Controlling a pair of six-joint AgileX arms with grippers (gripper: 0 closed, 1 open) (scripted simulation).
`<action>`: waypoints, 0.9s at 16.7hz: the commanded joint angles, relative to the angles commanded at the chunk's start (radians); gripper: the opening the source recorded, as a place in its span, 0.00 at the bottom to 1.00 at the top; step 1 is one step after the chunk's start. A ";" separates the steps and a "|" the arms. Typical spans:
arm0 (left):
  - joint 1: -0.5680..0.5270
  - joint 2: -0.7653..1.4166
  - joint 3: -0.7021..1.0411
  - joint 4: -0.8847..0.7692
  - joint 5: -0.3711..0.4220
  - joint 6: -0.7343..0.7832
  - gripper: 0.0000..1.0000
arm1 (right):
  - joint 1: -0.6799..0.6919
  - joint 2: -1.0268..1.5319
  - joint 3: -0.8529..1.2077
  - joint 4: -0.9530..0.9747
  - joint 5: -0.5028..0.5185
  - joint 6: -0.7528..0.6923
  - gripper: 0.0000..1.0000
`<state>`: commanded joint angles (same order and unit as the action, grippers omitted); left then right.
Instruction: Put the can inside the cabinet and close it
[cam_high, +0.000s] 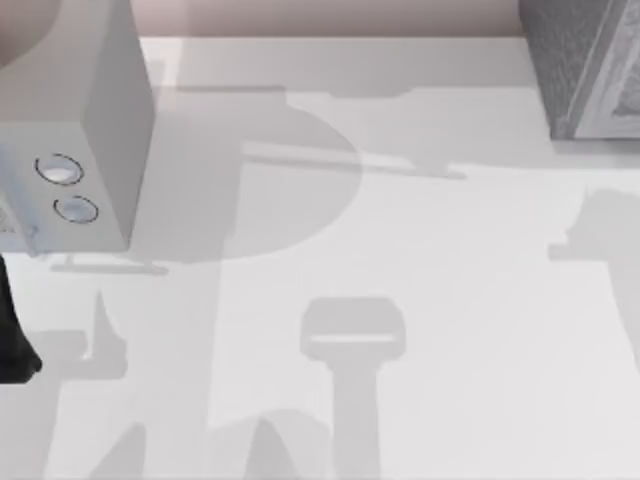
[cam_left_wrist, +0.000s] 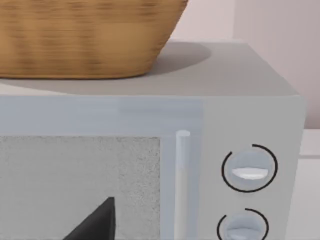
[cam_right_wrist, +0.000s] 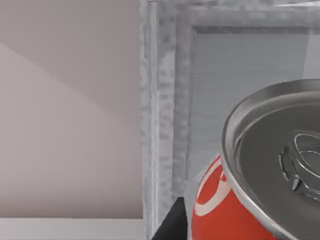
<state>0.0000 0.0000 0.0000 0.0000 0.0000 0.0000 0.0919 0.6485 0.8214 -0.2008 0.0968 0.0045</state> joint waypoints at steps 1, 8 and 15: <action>0.000 0.000 0.000 0.000 0.000 0.000 1.00 | 0.009 0.073 0.097 -0.024 0.012 0.000 0.00; 0.000 0.000 0.000 0.000 0.000 0.000 1.00 | 0.066 0.514 0.699 -0.166 0.079 0.007 0.00; 0.000 0.000 0.000 0.000 0.000 0.000 1.00 | 0.094 0.681 0.925 -0.219 0.099 0.013 0.00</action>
<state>0.0000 0.0000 0.0000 0.0000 0.0000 0.0000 0.1854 1.3294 1.7465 -0.4202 0.1957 0.0178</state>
